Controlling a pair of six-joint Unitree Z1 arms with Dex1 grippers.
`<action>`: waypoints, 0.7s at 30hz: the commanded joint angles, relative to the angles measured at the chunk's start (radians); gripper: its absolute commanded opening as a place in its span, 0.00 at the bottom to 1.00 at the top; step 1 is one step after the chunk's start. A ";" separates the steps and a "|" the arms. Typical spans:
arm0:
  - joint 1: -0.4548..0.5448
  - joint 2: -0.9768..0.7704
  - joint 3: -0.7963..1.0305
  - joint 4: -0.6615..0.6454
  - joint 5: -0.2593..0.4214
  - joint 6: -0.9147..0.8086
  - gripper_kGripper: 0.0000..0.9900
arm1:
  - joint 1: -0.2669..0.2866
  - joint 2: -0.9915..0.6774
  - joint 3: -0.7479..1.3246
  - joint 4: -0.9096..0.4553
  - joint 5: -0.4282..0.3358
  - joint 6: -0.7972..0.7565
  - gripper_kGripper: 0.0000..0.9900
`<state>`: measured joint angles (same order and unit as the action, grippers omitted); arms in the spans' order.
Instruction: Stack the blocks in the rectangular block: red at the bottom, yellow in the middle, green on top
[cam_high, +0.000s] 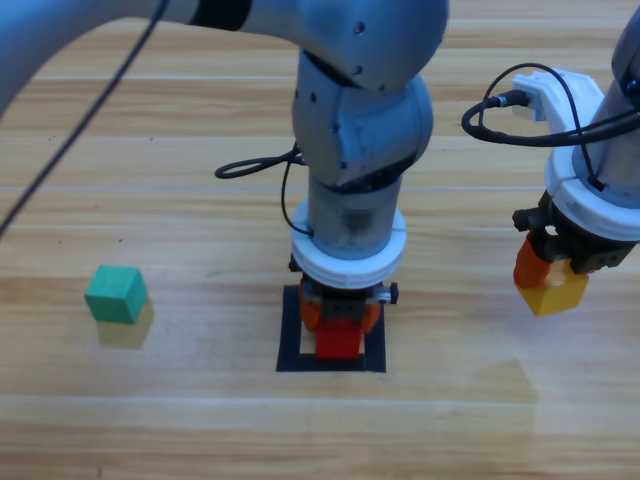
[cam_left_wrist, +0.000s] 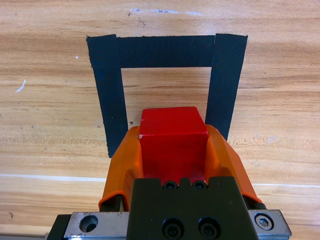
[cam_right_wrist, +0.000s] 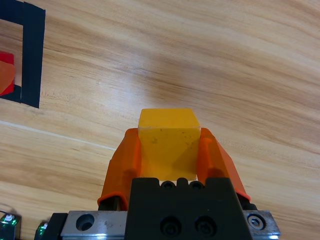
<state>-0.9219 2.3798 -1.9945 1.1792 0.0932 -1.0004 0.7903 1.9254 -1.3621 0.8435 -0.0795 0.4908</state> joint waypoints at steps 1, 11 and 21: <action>0.032 -0.045 0.122 -0.085 -0.015 0.017 0.01 | 0.023 -0.005 0.003 0.019 -0.017 0.000 0.10; 0.046 -0.059 0.186 -0.168 -0.021 0.036 0.01 | 0.023 -0.005 0.001 0.019 -0.020 -0.001 0.10; 0.046 -0.062 0.207 -0.193 -0.024 0.040 0.01 | 0.023 -0.005 0.001 0.019 -0.020 -0.003 0.10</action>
<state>-0.8988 2.3066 -1.8287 1.0120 0.0800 -0.9669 0.7904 1.9254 -1.3621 0.8435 -0.0795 0.4908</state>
